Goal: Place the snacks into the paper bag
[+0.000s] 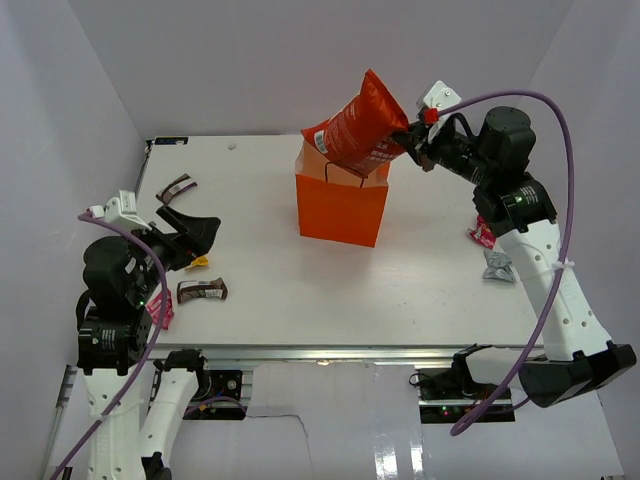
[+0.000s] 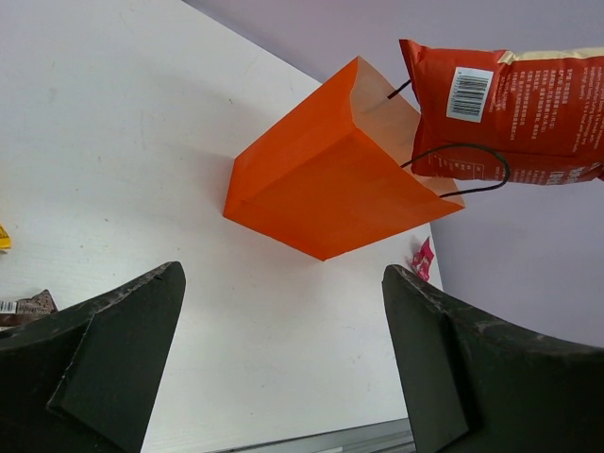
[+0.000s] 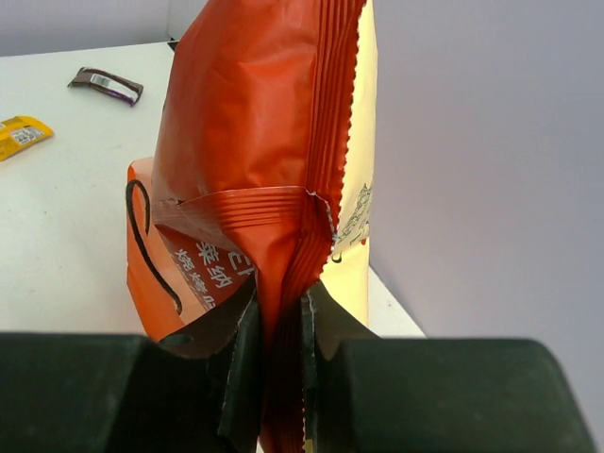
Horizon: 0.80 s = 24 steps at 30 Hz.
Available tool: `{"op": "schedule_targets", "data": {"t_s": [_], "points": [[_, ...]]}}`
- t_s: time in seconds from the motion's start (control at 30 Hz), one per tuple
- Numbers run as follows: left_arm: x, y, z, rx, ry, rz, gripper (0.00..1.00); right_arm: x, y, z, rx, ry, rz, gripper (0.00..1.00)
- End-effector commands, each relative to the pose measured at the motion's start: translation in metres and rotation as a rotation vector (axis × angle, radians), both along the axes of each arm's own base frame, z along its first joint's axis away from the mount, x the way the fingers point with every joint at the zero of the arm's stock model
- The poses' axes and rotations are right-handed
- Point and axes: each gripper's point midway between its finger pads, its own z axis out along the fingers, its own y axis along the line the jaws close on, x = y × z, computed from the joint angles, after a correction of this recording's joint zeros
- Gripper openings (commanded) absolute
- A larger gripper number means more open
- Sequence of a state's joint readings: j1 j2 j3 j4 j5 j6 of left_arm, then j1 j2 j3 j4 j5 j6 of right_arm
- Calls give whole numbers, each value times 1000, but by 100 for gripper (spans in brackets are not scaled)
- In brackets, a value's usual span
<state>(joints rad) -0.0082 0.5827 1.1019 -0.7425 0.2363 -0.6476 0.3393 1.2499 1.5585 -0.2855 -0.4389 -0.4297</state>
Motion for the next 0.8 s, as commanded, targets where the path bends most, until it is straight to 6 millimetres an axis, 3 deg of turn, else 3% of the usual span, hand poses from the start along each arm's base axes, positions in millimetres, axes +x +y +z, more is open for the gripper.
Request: {"op": "schedule_targets", "data": {"t_s": [0.0, 0.33, 0.43, 0.6, 0.67, 0.77], "points": [[0, -2, 1, -6, -13, -14, 96, -7, -9, 32, 98, -70, -50, 8], [7, -4, -10, -12, 12, -24, 96, -8, -11, 3, 80, -10, -68, 9], [9, -6, -13, -15, 21, -32, 96, -1, -10, -9, 56, 4, -67, 20], [14, -7, -19, -20, 33, -39, 96, 6, -3, -16, 50, 19, -44, 53], [16, -7, -22, -20, 41, -38, 96, 8, 1, -11, 57, 21, -29, 66], [20, -8, -28, -22, 58, -40, 96, 7, 3, 1, 82, 24, -15, 77]]}}
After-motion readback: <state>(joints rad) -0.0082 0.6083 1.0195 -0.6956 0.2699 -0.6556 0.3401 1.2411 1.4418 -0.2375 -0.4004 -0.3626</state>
